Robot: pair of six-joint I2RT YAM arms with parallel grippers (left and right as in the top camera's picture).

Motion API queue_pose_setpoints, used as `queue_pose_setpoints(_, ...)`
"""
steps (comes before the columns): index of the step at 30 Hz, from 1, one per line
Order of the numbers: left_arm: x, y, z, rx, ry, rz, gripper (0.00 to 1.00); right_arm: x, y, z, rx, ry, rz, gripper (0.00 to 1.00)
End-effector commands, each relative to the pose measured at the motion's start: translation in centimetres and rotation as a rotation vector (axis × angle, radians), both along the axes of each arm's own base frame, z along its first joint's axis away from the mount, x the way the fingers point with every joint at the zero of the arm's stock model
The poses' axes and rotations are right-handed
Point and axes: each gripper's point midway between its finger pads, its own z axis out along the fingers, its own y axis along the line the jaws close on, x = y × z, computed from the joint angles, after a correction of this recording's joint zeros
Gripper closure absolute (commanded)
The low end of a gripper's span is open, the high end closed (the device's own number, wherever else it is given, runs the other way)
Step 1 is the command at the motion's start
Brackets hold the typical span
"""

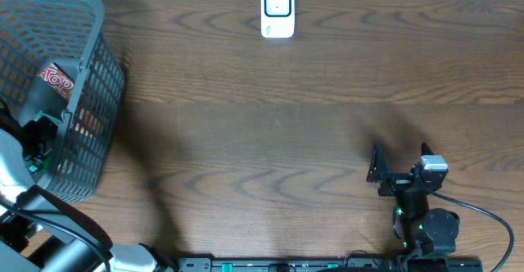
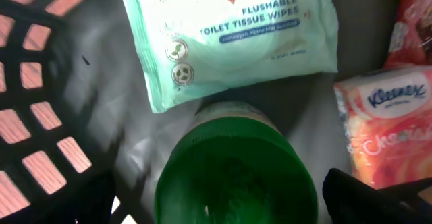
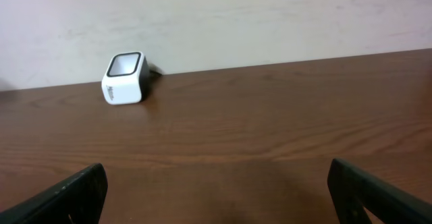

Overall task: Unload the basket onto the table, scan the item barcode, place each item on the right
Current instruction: 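Reach the left gripper into the basket and grasp the green-lidded jar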

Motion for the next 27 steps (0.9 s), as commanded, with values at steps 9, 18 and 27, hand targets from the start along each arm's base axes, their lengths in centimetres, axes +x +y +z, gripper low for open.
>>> queue_pose_setpoints(9,0.0,-1.3,-6.6,-0.173,0.084,0.014,0.02,0.0,0.1,0.0,0.000,0.000,0.003,0.01)
queue_pose_setpoints(18,0.0,-1.4,-6.3,-0.176,0.086,0.018,0.35,0.0,0.1,0.0,0.000,0.000,0.003,0.01)
queue_pose_setpoints(27,1.5,0.2,5.1,0.005,-0.118,0.051,0.36,0.0,0.1,0.0,0.000,0.000,0.003,0.01)
